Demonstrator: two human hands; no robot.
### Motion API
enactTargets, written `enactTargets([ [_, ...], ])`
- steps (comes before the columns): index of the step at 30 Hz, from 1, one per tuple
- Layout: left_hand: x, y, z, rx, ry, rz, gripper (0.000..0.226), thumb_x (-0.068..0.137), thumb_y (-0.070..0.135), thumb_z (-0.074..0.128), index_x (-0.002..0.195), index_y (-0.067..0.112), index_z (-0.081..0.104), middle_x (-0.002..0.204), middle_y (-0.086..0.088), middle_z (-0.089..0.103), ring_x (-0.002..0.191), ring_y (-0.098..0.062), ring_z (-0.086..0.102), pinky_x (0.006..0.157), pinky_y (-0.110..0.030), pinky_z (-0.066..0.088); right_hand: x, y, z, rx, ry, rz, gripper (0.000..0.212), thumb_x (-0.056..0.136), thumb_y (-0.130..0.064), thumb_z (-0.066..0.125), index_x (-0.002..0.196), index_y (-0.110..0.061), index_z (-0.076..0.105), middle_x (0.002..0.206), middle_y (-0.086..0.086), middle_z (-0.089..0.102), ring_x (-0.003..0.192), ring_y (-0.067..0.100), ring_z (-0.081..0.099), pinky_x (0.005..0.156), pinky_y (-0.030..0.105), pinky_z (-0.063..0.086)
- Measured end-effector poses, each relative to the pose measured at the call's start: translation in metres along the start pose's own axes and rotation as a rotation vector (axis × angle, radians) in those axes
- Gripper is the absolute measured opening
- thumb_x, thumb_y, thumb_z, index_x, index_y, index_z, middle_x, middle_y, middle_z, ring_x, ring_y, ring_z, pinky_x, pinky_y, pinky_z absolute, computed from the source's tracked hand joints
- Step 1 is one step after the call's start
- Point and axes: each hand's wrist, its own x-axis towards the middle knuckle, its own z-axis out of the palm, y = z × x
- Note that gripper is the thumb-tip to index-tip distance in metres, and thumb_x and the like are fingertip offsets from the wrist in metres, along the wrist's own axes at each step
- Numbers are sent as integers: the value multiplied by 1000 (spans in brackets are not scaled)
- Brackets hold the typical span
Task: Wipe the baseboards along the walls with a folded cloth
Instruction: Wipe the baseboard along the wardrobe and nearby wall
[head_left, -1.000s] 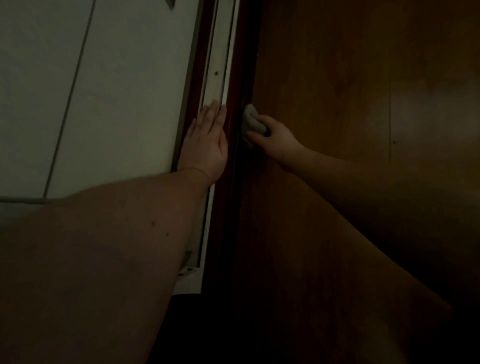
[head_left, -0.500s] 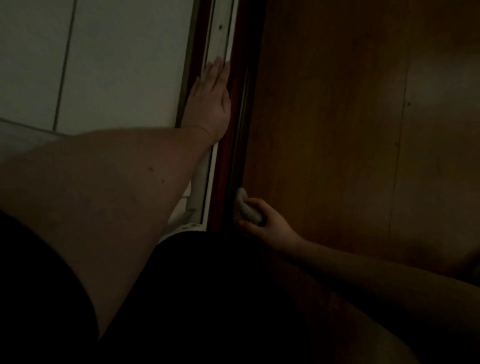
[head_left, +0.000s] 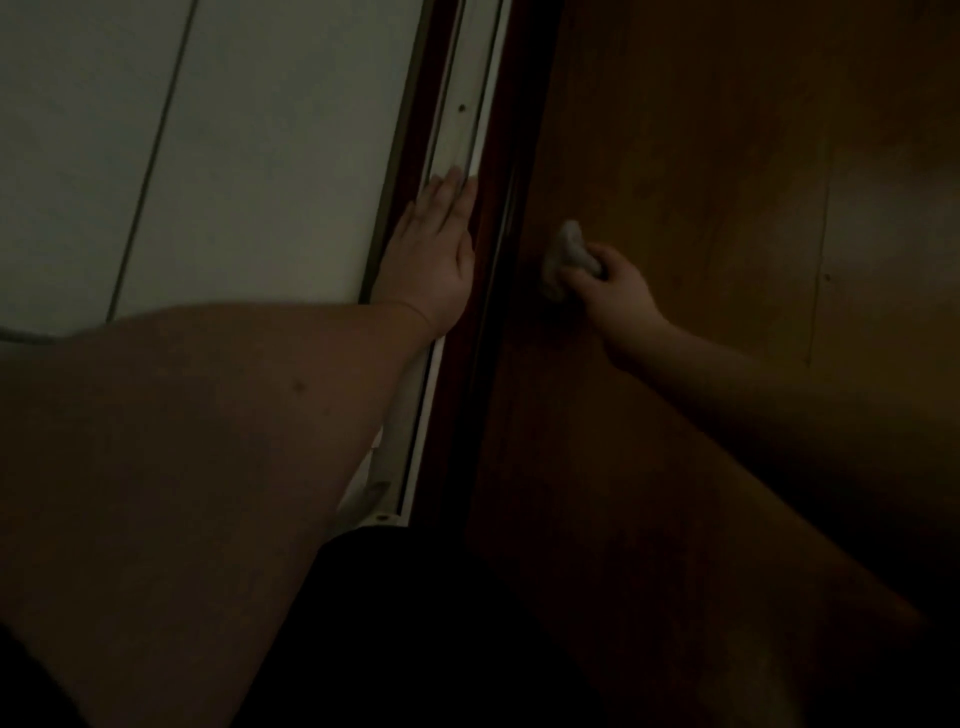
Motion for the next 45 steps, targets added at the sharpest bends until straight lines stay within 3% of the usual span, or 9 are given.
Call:
enactTargets([
  [3,0,-1,0,-22,-1,2,55,103,20,26,157,16,16,165,-4,13,152,-20,8,123,-37,8,37,-32,-1,-22,7,-62,52,94,-23,61,143,-23,45,123,-5,58,112,16,59,95,34,53],
  [7,-1,-2,1,-30,1,-1,56,103,20,26,158,16,15,165,-3,12,152,-19,8,123,-36,7,81,-63,7,-19,37,-119,58,97,-23,57,150,-24,35,143,6,48,123,21,53,103,39,49],
  [13,0,-2,3,-20,26,14,56,103,19,29,157,16,18,165,-3,14,152,-20,9,123,-33,6,98,-61,21,-135,-28,-94,58,98,-20,56,151,-24,33,146,8,47,129,26,51,108,39,44],
  [22,0,-1,1,20,-11,0,57,102,26,22,158,17,15,165,-1,11,152,-18,7,122,-32,4,-24,18,43,-124,-95,-38,56,93,-14,60,145,-27,42,146,4,47,128,23,51,106,41,46],
  [29,0,-2,2,3,-26,-1,54,106,23,23,158,17,14,165,-3,11,152,-18,7,124,-37,7,-134,86,66,-198,-257,-13,66,87,-15,72,144,-22,41,150,2,40,136,16,41,113,27,33],
  [32,-1,-2,1,15,-25,1,53,107,22,22,158,16,12,165,-4,11,152,-20,7,124,-37,7,-158,100,64,-297,-360,-63,64,87,-12,69,145,-17,40,150,6,38,140,18,36,108,15,25],
  [36,-2,0,1,44,-27,10,52,108,22,22,158,14,11,165,-6,10,152,-21,8,123,-37,7,-164,106,48,-413,-498,-106,61,86,-4,65,143,-15,46,147,8,43,136,19,40,103,9,23],
  [42,7,-1,-10,205,-49,45,54,107,26,25,157,9,14,164,-9,15,151,-23,14,123,-40,8,-149,86,11,-331,-379,-68,56,87,-11,67,139,-24,52,141,0,50,126,11,49,99,15,38],
  [45,28,4,-15,152,-14,-4,55,108,30,25,157,6,14,163,-12,16,151,-24,13,123,-40,9,-135,73,-15,-203,-275,-53,57,87,-6,67,139,-24,52,141,-1,51,127,12,51,104,22,42],
])
